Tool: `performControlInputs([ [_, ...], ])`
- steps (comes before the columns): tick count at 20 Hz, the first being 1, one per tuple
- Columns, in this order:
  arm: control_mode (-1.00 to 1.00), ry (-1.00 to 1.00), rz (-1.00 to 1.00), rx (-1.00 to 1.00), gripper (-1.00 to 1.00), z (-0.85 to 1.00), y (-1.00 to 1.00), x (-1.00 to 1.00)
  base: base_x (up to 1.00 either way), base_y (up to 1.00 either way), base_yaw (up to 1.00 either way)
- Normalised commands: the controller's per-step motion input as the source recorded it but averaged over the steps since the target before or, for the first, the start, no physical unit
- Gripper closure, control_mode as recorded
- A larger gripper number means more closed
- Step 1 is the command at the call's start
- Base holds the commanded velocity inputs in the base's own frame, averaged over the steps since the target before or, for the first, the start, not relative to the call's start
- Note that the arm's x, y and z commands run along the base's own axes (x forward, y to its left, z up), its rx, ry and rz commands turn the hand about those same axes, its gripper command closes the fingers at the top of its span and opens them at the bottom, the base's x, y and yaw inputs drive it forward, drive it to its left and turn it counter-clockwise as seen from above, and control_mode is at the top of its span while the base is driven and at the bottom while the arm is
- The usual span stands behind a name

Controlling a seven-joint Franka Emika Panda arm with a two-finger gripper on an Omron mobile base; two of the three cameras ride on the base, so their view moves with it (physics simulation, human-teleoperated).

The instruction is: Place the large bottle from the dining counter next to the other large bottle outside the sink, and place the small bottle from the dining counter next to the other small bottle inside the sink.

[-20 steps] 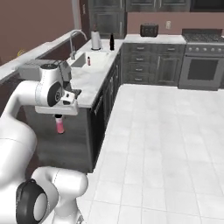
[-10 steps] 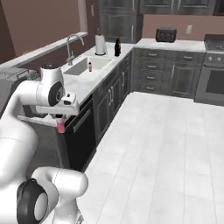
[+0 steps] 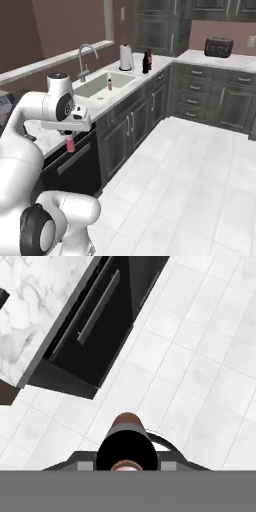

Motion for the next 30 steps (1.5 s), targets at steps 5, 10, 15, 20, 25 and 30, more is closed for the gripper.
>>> performControlInputs([
  [5,1.00,0.00,0.00,0.00,1.00,0.00,0.00,0.00,1.00,-0.59,0.45],
  [10,1.00,0.00,0.00,0.00,1.00,0.00,0.00,0.00,0.98,-0.54,0.50],
  [15,1.00,0.00,0.00,0.00,1.00,0.00,0.00,0.00,0.91,-0.69,0.47],
  [20,1.00,0.00,0.00,0.00,1.00,0.00,0.00,0.00,0.82,-0.78,0.42],
  [25,1.00,0.00,0.00,0.00,1.00,0.00,0.00,0.00,0.76,-0.77,0.40],
  [30,1.00,0.00,0.00,0.00,1.00,0.00,0.00,0.00,0.69,-0.75,0.40],
])
